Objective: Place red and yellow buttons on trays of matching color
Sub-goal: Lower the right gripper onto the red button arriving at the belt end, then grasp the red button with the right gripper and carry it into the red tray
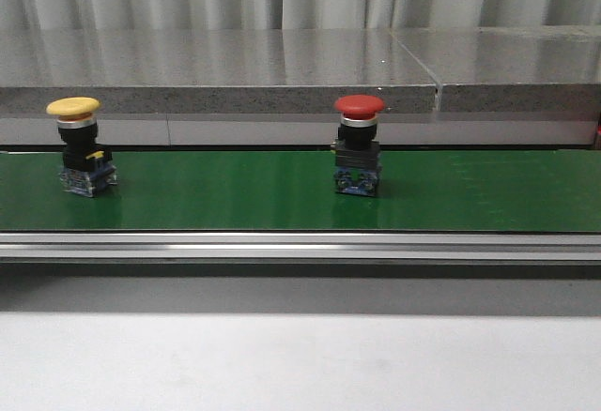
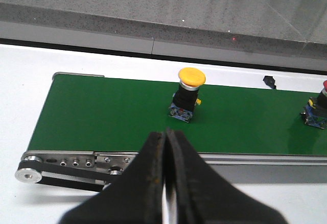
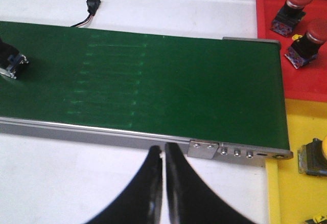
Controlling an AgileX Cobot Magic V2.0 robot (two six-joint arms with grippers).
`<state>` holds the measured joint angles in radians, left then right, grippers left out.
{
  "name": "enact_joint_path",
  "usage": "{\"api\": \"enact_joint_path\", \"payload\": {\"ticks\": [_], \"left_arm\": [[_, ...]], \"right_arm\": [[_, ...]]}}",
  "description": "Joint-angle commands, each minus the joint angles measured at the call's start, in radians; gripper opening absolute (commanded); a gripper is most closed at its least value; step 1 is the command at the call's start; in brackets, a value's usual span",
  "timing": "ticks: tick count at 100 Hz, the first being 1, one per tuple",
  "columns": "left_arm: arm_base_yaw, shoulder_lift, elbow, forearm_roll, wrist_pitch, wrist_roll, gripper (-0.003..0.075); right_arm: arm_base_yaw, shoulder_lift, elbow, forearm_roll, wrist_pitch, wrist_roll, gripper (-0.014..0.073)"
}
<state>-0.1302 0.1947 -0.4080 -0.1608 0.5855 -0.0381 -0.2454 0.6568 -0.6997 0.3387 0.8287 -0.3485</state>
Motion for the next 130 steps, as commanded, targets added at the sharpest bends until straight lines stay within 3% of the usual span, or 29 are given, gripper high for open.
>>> {"api": "enact_joint_path", "payload": {"ticks": [1,12,17,39,60,85,130], "left_arm": [[-0.007,0.010,-0.027,-0.016,-0.068,-0.001,-0.0019],[-0.007,0.010,-0.027,-0.016,-0.069,-0.001,-0.0019],[-0.007,0.010,-0.027,-0.016,-0.069,-0.001,-0.0019],[-0.007,0.010,-0.027,-0.016,-0.069,-0.001,-0.0019],[-0.007,0.010,-0.027,-0.016,-0.069,-0.001,-0.0019],[-0.007,0.010,-0.027,-0.016,-0.069,-0.001,-0.0019],[-0.007,0.010,-0.027,-0.016,-0.069,-0.001,-0.0019]], "right_arm": [[0.001,0.000,-0.023,0.023,-0.026,-0.012,0.0243],[0.004,0.000,-0.023,0.044,-0.017,-0.012,0.0589],[0.013,0.003,-0.023,0.044,-0.020,-0.027,0.0670],[0.081,0.105,-0.024,0.094,-0.050,-0.096,0.0591],[0.194,0.301,-0.055,0.108,-0.131,-0.164,0.0591],[0.314,0.549,-0.211,0.108,-0.152,-0.195,0.0591],[0.413,0.855,-0.404,0.107,-0.207,-0.211,0.0591]]}}
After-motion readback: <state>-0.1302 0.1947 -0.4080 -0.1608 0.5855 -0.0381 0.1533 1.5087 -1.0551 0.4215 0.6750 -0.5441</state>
